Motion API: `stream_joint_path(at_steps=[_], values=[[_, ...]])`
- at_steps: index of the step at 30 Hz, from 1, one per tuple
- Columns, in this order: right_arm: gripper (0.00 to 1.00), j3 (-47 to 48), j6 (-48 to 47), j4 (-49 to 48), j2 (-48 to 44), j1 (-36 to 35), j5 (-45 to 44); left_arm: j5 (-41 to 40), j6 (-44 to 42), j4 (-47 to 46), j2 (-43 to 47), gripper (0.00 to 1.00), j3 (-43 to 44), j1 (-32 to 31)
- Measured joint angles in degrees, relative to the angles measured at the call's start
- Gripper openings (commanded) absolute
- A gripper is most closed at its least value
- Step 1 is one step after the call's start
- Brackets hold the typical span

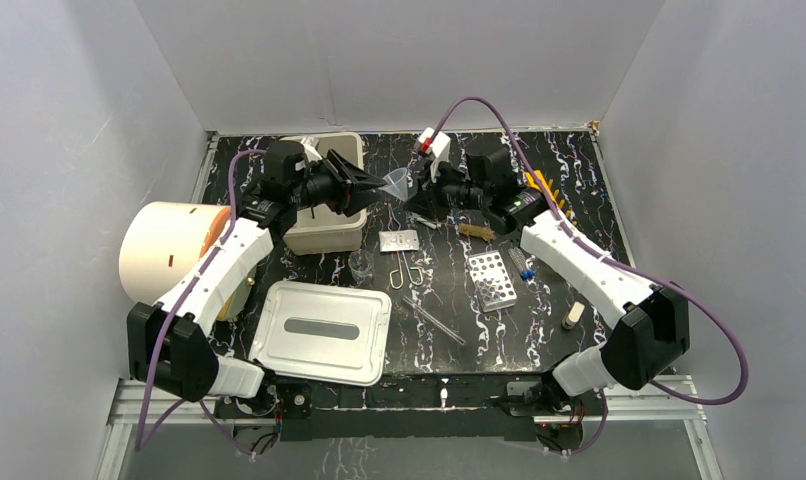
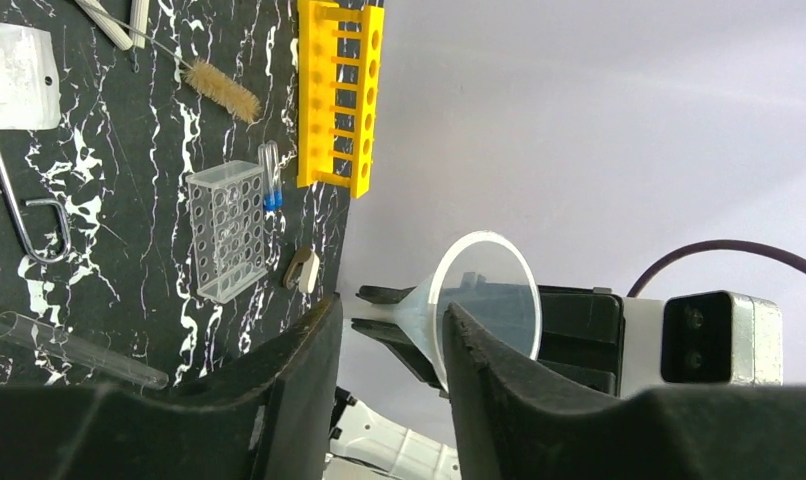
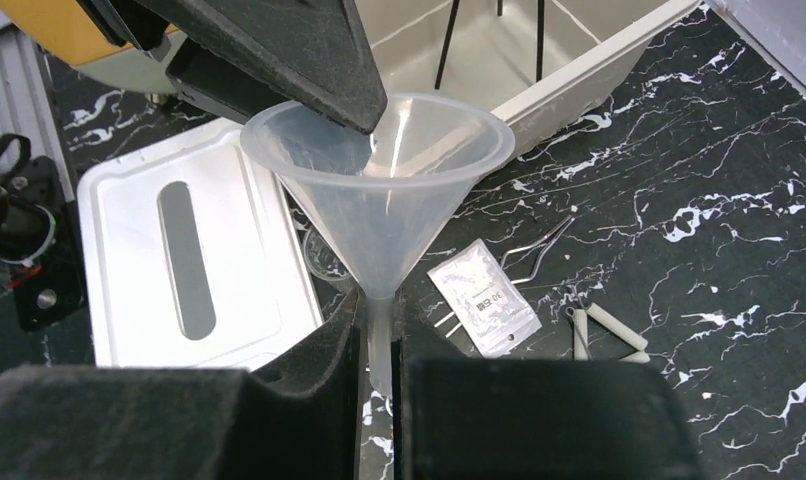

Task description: Organize the chemistry lab equipment

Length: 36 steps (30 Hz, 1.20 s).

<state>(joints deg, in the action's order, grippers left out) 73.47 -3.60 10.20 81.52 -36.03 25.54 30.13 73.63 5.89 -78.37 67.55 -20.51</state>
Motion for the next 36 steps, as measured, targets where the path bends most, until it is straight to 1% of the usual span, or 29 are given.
stream_joint_path(at_steps=[3, 5, 6, 7, 11, 13, 15, 19, 24, 28, 32, 36], values=[[0.13, 0.24, -1.92, 0.92, 0.76, 0.00, 0.37, 1.14, 0.50, -0.33, -0.39, 0.21, 0.00, 0.02], [0.16, 0.26, -2.75, 1.29, 1.38, -0.02, 0.55, 1.66, 0.52, -0.39, -0.50, 0.09, 0.00, 0.00], [0.19, 0.26, -2.91, 1.46, 1.55, -0.02, 0.57, 1.97, 0.52, -0.44, -0.52, 0.02, 0.00, -0.02], [0.24, 0.26, -3.10, 1.66, 1.84, -0.02, 0.66, 2.10, 0.46, -0.46, -0.57, 0.00, 0.02, -0.02], [0.59, 0.46, -3.02, 1.99, 2.12, -0.11, 0.24, 2.08, -0.94, 0.35, -0.72, 0.00, 0.15, 0.02], [0.69, 0.85, -2.49, 2.10, 2.12, -0.09, -0.68, 1.95, -2.40, 1.73, -0.76, 0.00, 0.94, 0.04], [0.75, 1.01, -2.05, 2.03, 1.97, -0.07, -1.53, 1.38, -4.85, 3.65, -0.79, 0.00, 2.45, 0.24], [0.79, 0.55, -1.01, 2.05, 0.20, -0.07, -3.80, -1.86, -11.13, 9.18, -0.79, 0.00, 7.30, 1.95], [0.81, -1.97, 1.46, 1.27, -5.51, -0.04, -6.29, -8.41, -20.13, 16.76, -0.85, 0.00, 14.97, 6.58], [0.82, -5.35, 5.14, -1.16, -9.73, -0.04, -8.76, -13.60, -25.66, 21.73, -2.29, 0.00, 19.71, 9.66], [0.81, -8.33, 8.24, -2.69, -10.82, -0.04, -10.73, -16.39, -28.79, 24.44, -7.19, 0.00, 22.86, 11.02], [0.81, -9.75, 9.92, -2.73, -10.16, -0.04, -12.26, -18.36, -30.67, 25.64, -16.33, 0.00, 26.64, 11.30]])
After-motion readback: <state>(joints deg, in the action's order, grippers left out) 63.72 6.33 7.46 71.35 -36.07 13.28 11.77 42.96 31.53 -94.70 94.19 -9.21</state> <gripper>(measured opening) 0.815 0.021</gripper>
